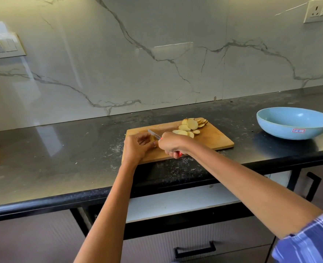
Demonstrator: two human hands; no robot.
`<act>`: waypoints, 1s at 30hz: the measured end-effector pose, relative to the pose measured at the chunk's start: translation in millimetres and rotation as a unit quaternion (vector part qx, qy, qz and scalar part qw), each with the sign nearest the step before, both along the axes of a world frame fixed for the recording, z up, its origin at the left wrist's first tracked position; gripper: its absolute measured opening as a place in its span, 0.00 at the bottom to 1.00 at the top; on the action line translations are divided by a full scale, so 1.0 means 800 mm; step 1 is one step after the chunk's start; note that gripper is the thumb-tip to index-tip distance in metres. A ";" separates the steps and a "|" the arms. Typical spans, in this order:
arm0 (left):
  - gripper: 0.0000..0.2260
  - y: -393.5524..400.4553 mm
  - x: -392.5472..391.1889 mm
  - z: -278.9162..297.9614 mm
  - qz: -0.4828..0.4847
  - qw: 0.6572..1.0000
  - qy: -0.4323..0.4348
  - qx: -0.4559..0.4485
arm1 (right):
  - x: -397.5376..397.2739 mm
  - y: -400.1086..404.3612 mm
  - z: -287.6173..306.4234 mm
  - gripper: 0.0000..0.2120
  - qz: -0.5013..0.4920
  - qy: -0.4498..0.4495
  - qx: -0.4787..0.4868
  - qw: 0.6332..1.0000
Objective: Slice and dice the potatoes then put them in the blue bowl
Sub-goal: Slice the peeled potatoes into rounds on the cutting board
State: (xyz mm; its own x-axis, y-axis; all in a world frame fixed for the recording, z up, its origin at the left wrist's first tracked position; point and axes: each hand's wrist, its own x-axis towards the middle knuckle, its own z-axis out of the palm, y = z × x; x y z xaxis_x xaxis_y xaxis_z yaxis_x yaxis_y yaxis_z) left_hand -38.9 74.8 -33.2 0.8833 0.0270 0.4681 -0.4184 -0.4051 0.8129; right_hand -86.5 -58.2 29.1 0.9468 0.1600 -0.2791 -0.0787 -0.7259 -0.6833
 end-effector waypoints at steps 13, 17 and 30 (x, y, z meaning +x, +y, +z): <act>0.16 0.000 0.005 -0.003 -0.008 1.000 0.017 -0.018 | -0.006 -0.006 -0.001 0.07 0.016 0.024 -0.049 0.998; 0.18 -0.001 0.008 -0.005 -0.004 1.000 0.014 -0.010 | -0.006 -0.011 0.002 0.07 0.029 0.028 -0.063 0.997; 0.18 0.006 0.009 -0.005 0.037 0.999 0.017 -0.005 | -0.029 -0.038 -0.004 0.14 0.048 0.023 -0.160 0.986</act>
